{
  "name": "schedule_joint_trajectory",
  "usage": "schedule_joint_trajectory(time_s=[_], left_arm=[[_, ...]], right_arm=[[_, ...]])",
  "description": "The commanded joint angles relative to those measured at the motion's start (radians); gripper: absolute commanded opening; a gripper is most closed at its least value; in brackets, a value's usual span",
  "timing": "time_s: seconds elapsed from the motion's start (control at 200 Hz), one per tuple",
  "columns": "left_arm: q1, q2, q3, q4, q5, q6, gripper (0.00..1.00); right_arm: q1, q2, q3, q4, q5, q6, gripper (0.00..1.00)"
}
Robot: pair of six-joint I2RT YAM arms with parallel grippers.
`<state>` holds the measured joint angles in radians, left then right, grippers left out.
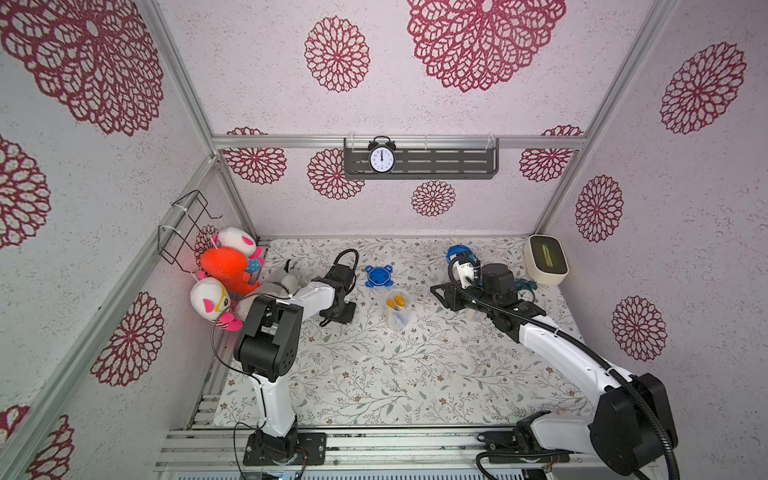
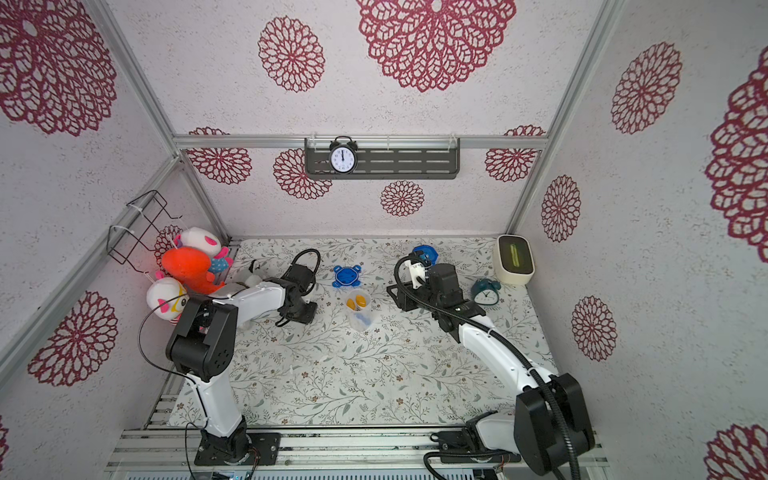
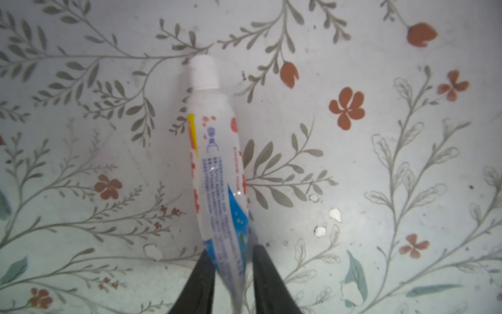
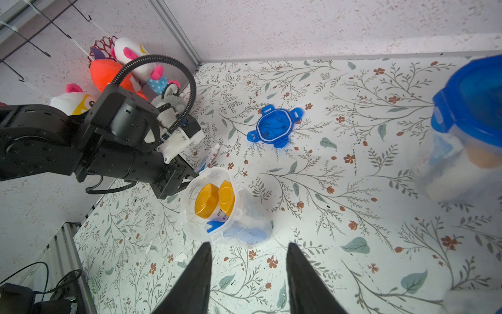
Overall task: Pack away toiletry kits
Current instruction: Pick up the toiletry item from the center of the board.
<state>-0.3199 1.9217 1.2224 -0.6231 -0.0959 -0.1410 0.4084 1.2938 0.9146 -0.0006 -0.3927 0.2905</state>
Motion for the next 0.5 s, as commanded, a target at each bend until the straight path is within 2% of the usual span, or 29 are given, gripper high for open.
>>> schedule_joint_trajectory(time_s=[0.0, 0.07, 0.26, 0.385, 0.495], left_arm=[[0.006, 0.020, 0.008, -0.027, 0.006, 0.015, 0.12], [0.005, 0.008, 0.001, -0.017, 0.012, 0.004, 0.03], [0.006, -0.102, -0.051, 0.022, 0.028, -0.029, 0.00], [0.005, -0.262, -0.094, 0.051, 0.041, -0.062, 0.00], [0.000, -0.461, -0.183, 0.174, 0.096, -0.066, 0.00]], right_arm=[[-0.004, -0.036, 0.032, 0.016, 0.018, 0.027, 0.44], [-0.005, -0.039, 0.029, 0.020, 0.020, 0.040, 0.43], [-0.003, -0.033, 0.027, 0.029, 0.007, 0.066, 0.42], [0.000, -0.018, 0.035, 0.043, -0.040, 0.092, 0.42], [0.017, 0.009, 0.061, 0.057, -0.093, 0.142, 0.43]])
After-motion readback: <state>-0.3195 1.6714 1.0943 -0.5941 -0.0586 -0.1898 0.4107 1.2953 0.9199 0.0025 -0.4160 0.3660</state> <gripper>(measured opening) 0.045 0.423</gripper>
